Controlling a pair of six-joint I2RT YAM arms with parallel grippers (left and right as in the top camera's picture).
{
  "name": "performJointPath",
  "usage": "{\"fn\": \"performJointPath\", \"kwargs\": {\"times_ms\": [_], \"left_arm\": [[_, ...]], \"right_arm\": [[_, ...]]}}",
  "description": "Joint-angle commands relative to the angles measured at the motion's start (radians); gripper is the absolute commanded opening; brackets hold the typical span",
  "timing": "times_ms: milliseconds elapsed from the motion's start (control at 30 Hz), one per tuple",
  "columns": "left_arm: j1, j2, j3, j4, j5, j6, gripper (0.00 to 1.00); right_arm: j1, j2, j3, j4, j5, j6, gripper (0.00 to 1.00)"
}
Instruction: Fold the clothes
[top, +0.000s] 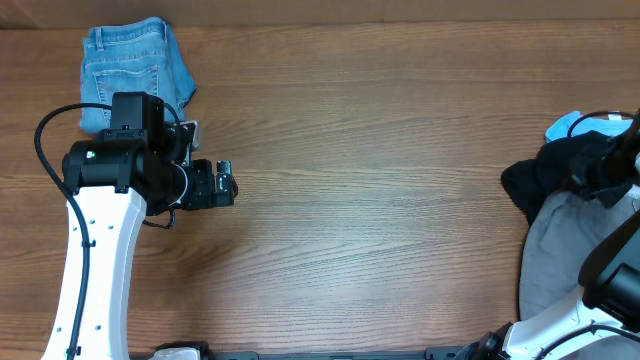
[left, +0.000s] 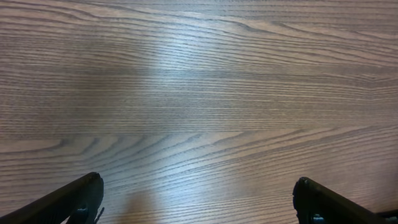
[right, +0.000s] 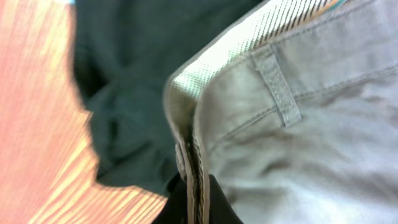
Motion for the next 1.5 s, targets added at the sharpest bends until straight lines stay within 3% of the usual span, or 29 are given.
{"fn": "performJointPath", "kwargs": {"times_ms": [0,167,333,500,667,700,767,900,1167,1467], "left_arm": [[-0.007,0.001,0.023,0.0,0.019,0.027,1.0],[-0.006,0.001,0.023,-0.011,0.019,0.003,1.0],[0.002,-0.001,0.037,-0.031,0.018,-0.069,1.0],[0.048,-0.001,0.152,-0.1,0.012,-0.07,1.0],[0.097,-0.001,0.352,-0.192,-0.087,-0.068,1.0],[0.106,-0.001,0.391,-0.207,-0.106,-0.064,1.0],[0.121,-0.001,0.483,-0.241,-0.143,-0.051,1.0],[0.124,-0.001,0.606,-0.274,-0.127,-0.018,1.0],[0.091,0.021,0.602,-0.262,0.066,0.045,1.0],[-0.225,0.272,0.595,-0.109,0.067,0.072,1.0]], "right_arm": [[0.002,-0.079,0.175,-0.055,-0.101,-0.002,0.04],[0.081,-0.095,0.475,-0.26,-0.15,-0.016,0.04],[0.322,-0.095,0.785,-0.425,-0.179,-0.029,0.04],[0.631,-0.094,0.848,-0.435,-0.179,-0.021,0.04],[0.977,-0.067,0.831,-0.384,-0.187,0.037,0.07],[1.036,-0.061,0.831,-0.377,-0.197,0.036,0.14],[1.174,-0.053,0.831,-0.372,-0.15,0.021,0.4],[1.318,-0.056,0.853,-0.389,0.102,0.03,0.68],[1.184,-0.095,0.934,-0.463,0.165,0.06,0.69],[0.978,-0.266,0.996,-0.463,0.154,0.181,0.72]]}}
